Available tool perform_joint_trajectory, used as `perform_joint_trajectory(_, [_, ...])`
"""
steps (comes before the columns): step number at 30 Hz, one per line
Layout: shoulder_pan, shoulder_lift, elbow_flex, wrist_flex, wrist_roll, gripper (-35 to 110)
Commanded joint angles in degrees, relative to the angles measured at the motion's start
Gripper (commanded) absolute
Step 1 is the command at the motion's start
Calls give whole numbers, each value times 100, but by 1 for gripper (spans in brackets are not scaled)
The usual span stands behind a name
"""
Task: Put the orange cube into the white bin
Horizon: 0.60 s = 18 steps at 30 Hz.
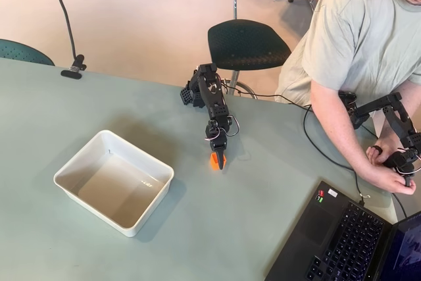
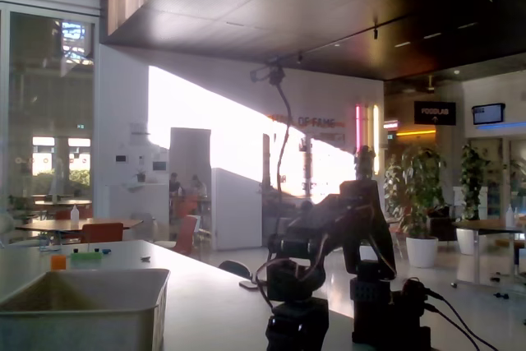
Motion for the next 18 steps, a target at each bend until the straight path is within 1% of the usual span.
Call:
perform_joint_trajectory(1, [0,-79,-396,0,-35,76])
perform_joint_trajectory(7, [-9,-492,-791,88,-35,76])
perform_joint_trajectory(13, [-9,-501,-800,88,-35,75])
perform_joint_trajectory(15, [-9,-501,-800,88,-35,72])
perform_joint_trajectory(18, [-9,-501,-809,79,-35,64])
